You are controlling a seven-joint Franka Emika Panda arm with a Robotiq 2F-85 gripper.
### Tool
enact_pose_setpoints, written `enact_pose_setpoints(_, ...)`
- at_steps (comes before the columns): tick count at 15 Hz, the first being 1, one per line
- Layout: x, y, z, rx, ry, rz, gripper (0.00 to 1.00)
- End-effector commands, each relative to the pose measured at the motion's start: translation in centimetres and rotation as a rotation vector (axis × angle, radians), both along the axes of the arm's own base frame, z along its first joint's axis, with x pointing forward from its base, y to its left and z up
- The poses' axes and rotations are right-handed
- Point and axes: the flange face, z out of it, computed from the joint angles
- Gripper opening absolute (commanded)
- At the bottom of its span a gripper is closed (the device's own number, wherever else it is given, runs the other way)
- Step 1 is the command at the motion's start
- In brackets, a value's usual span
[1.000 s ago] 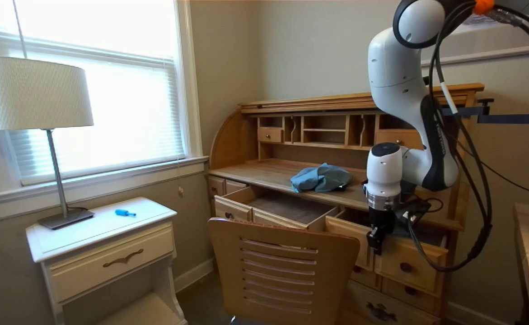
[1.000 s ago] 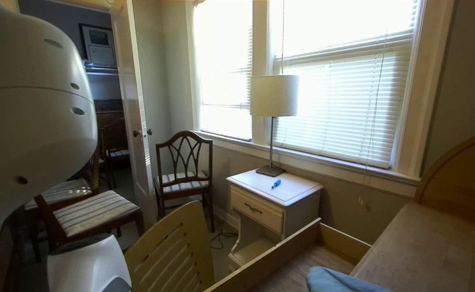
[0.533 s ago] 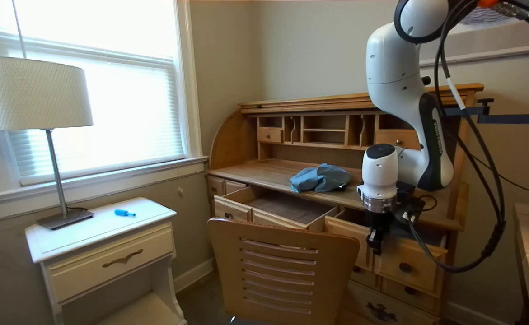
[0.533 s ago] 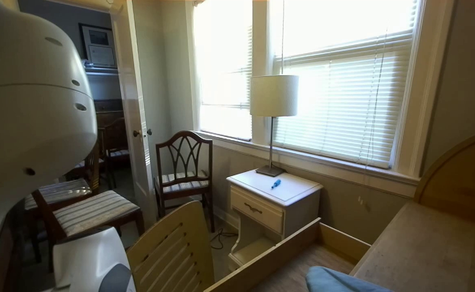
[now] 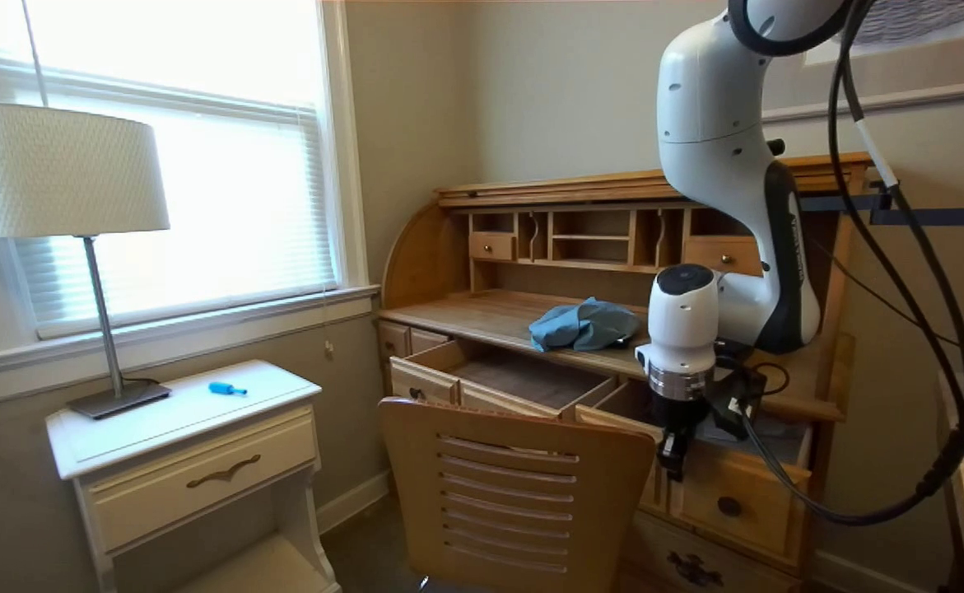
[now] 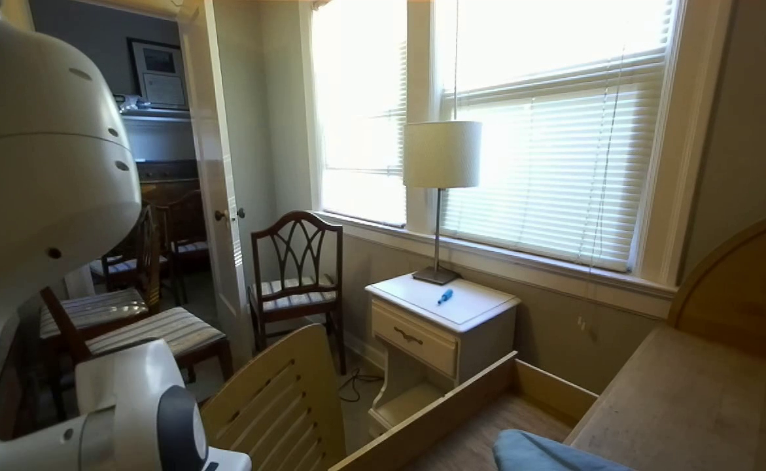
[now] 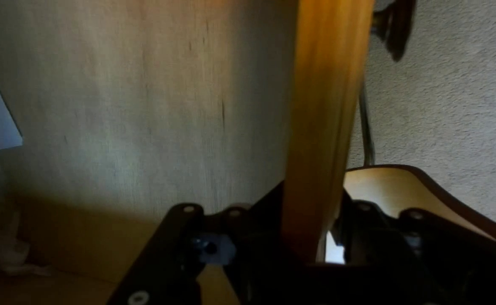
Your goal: Open the topmost drawer on the right.
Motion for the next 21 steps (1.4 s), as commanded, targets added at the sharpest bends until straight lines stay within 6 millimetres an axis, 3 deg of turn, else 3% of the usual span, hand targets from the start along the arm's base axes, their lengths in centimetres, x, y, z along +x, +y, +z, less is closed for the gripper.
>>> enact_pose_setpoints(1,0.8,3.2,3.1,-0.063,-0.025,0.136,0.06)
enact_pose_setpoints(2,0.6,3.4,3.1,-0.066,-0.019,0.142,0.06)
enact_pose_setpoints(3,0.0,2.9,2.7,-0.077,0.001,0.140,0.48)
enact_pose_setpoints(5,-0.2,1.6,2.7,-0.098,0.018,0.132,0.53)
enact_pose_setpoints(6,0.1,0.8,3.7,-0.121,0.011,0.133,0.62)
enact_pose_setpoints(11,1.2,-1.1,12.1,-0.143,-0.097,0.144,0.98)
enact_pose_setpoints(15,1.5,-4.3,18.9,-0.165,-0.186,0.151,1.00)
enact_pose_setpoints(17,0.8,-7.1,21.3,-0.146,-0.219,0.098,1.00)
enact_pose_setpoints(18,2.6,-6.0,19.2,-0.187,-0.205,0.125,1.00)
enact_pose_setpoints(21,1.6,-7.9,21.2,-0.168,-0.224,0.085,1.00)
